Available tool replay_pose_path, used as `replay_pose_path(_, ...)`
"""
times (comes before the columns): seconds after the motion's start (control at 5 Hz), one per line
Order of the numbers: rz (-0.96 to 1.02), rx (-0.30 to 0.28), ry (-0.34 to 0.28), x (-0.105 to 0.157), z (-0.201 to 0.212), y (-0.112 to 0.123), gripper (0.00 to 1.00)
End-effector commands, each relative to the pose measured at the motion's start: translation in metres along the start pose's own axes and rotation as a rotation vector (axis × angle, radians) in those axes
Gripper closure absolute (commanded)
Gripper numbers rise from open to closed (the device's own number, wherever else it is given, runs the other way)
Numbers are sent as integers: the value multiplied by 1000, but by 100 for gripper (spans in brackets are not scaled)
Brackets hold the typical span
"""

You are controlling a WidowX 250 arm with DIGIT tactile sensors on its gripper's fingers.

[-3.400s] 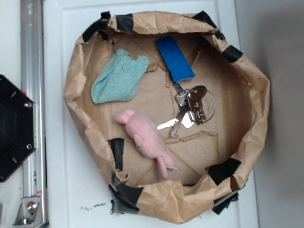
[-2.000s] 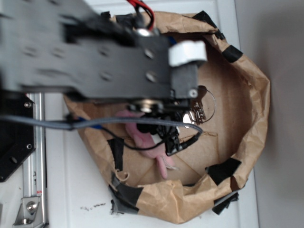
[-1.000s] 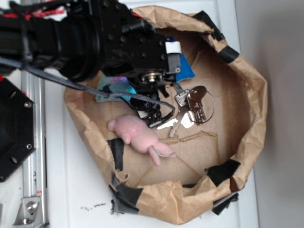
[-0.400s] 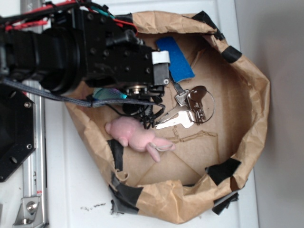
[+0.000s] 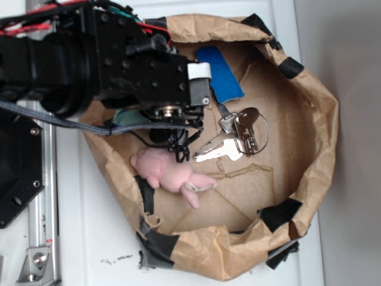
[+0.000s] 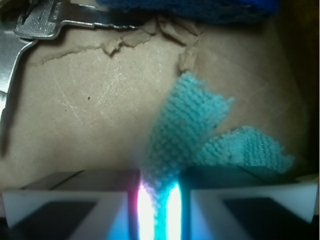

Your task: Grab the blue cloth.

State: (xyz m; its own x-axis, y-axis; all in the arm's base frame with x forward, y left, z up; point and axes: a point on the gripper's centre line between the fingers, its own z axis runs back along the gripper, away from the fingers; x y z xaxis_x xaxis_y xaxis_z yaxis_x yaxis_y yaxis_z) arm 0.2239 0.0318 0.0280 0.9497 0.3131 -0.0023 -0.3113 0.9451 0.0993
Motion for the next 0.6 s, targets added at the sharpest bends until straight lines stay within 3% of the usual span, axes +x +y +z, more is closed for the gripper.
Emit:
replay_pose_path(0.0,-257,-45,-306,5,106,-7,100)
replay_pose_path(0.2,-308,-96,-281,20,158,-14,100)
replay_pose_path(0.4,-337,-157,-239,33,153,-20,100)
